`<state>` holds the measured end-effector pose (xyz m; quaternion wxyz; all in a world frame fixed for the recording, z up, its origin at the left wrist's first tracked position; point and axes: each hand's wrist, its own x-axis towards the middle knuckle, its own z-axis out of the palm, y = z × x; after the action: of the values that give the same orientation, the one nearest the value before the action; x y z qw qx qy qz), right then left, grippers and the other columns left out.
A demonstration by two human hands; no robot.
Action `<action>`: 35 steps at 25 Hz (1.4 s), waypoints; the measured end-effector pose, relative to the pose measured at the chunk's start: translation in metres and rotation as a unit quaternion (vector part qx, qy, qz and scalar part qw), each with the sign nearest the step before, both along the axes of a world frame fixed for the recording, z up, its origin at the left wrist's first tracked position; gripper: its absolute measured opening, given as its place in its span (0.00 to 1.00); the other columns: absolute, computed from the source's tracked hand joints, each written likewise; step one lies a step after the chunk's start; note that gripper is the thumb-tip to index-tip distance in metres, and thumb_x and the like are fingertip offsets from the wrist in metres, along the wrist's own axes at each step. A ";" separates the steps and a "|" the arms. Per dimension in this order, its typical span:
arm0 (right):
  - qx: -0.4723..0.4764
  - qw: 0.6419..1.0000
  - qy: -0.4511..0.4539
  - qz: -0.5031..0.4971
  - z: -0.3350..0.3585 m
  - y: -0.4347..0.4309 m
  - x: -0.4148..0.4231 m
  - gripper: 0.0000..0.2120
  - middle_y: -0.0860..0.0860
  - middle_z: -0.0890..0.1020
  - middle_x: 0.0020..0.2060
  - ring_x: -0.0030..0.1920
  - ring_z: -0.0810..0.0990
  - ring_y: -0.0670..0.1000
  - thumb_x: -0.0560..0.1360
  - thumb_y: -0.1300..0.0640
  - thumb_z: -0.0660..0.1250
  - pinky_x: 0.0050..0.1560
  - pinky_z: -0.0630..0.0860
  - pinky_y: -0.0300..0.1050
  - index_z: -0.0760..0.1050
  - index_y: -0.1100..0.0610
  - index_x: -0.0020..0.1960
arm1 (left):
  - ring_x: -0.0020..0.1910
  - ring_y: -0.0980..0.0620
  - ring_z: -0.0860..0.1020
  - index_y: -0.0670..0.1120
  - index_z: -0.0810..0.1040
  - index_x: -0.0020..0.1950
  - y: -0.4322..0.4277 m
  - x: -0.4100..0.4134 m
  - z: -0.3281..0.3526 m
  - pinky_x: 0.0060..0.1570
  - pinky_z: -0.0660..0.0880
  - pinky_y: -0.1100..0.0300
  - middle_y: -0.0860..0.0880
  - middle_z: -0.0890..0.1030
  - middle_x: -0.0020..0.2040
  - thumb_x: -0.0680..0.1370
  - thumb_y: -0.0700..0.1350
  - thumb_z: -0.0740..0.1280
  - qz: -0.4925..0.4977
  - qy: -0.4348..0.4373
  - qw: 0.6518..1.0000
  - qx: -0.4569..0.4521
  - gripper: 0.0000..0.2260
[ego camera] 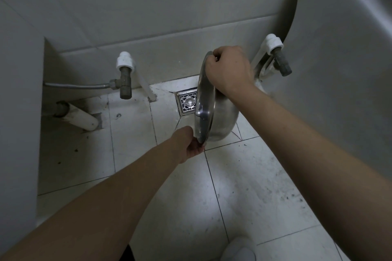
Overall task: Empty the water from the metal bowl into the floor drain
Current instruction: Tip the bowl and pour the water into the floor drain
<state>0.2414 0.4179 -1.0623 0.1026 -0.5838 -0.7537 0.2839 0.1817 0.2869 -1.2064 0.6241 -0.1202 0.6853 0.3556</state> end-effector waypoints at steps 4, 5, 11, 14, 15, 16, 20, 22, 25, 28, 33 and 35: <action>0.006 1.000 0.001 0.008 0.000 -0.002 -0.002 0.12 0.59 0.79 0.53 0.44 0.76 0.58 0.80 0.54 0.58 0.47 0.71 0.46 0.79 0.56 0.47 | 0.19 0.46 0.79 0.34 0.70 0.64 0.000 0.001 0.001 0.21 0.78 0.58 0.37 0.79 0.34 0.82 0.39 0.53 0.011 -0.006 1.000 0.006 0.15; 0.005 1.000 0.003 0.010 0.000 -0.003 -0.003 0.13 0.59 0.79 0.53 0.44 0.77 0.58 0.80 0.54 0.58 0.47 0.72 0.47 0.79 0.57 0.47 | 0.20 0.45 0.79 0.34 0.70 0.62 0.000 0.001 0.000 0.22 0.78 0.57 0.37 0.80 0.33 0.81 0.39 0.53 0.010 -0.007 1.000 0.005 0.14; 0.015 1.000 0.001 0.016 -0.001 -0.004 -0.004 0.12 0.56 0.74 0.46 0.39 0.74 0.58 0.79 0.56 0.58 0.43 0.68 0.47 0.71 0.57 0.38 | 0.19 0.45 0.79 0.34 0.72 0.50 0.000 0.003 0.001 0.23 0.80 0.56 0.39 0.79 0.23 0.80 0.40 0.52 0.019 -0.030 0.999 0.007 0.12; 0.018 1.000 -0.005 0.022 -0.001 -0.006 -0.005 0.12 0.56 0.76 0.47 0.39 0.75 0.58 0.80 0.55 0.59 0.42 0.69 0.47 0.74 0.58 0.40 | 0.21 0.45 0.79 0.34 0.73 0.45 0.001 0.006 0.004 0.23 0.80 0.56 0.40 0.79 0.22 0.80 0.40 0.52 0.014 -0.038 0.999 0.006 0.14; 0.021 0.999 -0.009 0.024 -0.001 -0.006 -0.005 0.12 0.56 0.76 0.48 0.39 0.76 0.58 0.80 0.55 0.59 0.42 0.69 0.47 0.76 0.58 0.42 | 0.23 0.44 0.79 0.33 0.73 0.45 0.002 0.006 0.004 0.23 0.80 0.56 0.40 0.79 0.22 0.80 0.40 0.51 0.013 -0.041 0.999 0.006 0.14; 0.024 0.999 -0.012 0.026 0.000 -0.006 -0.005 0.12 0.56 0.77 0.49 0.39 0.76 0.58 0.80 0.56 0.59 0.41 0.69 0.47 0.77 0.59 0.44 | 0.26 0.44 0.79 0.33 0.73 0.45 0.002 0.007 0.005 0.23 0.80 0.56 0.40 0.79 0.22 0.80 0.40 0.51 0.013 -0.044 0.999 0.006 0.14; 0.026 0.999 -0.011 0.030 0.000 -0.007 -0.004 0.12 0.58 0.79 0.52 0.40 0.79 0.58 0.79 0.56 0.59 0.42 0.73 0.48 0.81 0.60 0.48 | 0.28 0.44 0.79 0.33 0.73 0.46 0.002 0.006 0.006 0.23 0.80 0.56 0.40 0.79 0.23 0.80 0.39 0.51 0.016 -0.046 0.999 0.002 0.14; 0.024 0.999 -0.006 0.030 0.000 -0.007 -0.004 0.12 0.58 0.80 0.53 0.41 0.79 0.58 0.79 0.57 0.59 0.44 0.76 0.49 0.80 0.60 0.47 | 0.23 0.44 0.79 0.33 0.73 0.47 0.002 0.005 0.005 0.23 0.79 0.57 0.39 0.79 0.23 0.80 0.39 0.52 0.019 -0.044 0.999 0.002 0.14; 0.017 1.000 -0.005 0.023 -0.002 -0.005 -0.003 0.13 0.59 0.80 0.55 0.44 0.81 0.59 0.79 0.57 0.59 0.47 0.77 0.51 0.81 0.59 0.51 | 0.20 0.45 0.80 0.34 0.73 0.50 0.001 0.002 0.002 0.23 0.79 0.57 0.39 0.79 0.23 0.80 0.39 0.53 0.014 -0.038 0.999 -0.003 0.12; 0.005 1.000 -0.007 0.004 -0.005 0.000 0.003 0.14 0.59 0.80 0.57 0.48 0.81 0.60 0.79 0.56 0.59 0.50 0.76 0.51 0.82 0.58 0.55 | 0.22 0.45 0.81 0.34 0.72 0.57 -0.001 -0.001 -0.002 0.25 0.80 0.56 0.40 0.80 0.23 0.80 0.39 0.55 0.006 -0.019 1.000 -0.005 0.12; -0.020 0.999 -0.006 -0.035 -0.018 0.011 0.015 0.16 0.58 0.81 0.60 0.56 0.82 0.62 0.81 0.55 0.58 0.60 0.79 0.57 0.81 0.58 0.60 | 0.27 0.45 0.80 0.36 0.73 0.50 -0.002 -0.007 0.001 0.30 0.82 0.53 0.39 0.80 0.32 0.80 0.35 0.59 0.005 0.017 1.000 -0.002 0.04; -0.034 0.998 -0.006 -0.051 -0.025 0.015 0.021 0.16 0.59 0.81 0.60 0.56 0.82 0.61 0.80 0.57 0.59 0.59 0.80 0.56 0.81 0.59 0.61 | 0.25 0.47 0.81 0.34 0.76 0.49 -0.003 -0.012 0.003 0.25 0.80 0.58 0.39 0.80 0.35 0.79 0.33 0.64 -0.014 0.040 0.999 -0.011 0.03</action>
<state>0.2619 0.4327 -1.0875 0.0922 -0.6265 -0.7132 0.3006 0.1700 0.2835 -1.2034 0.5995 -0.1031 0.7155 0.3436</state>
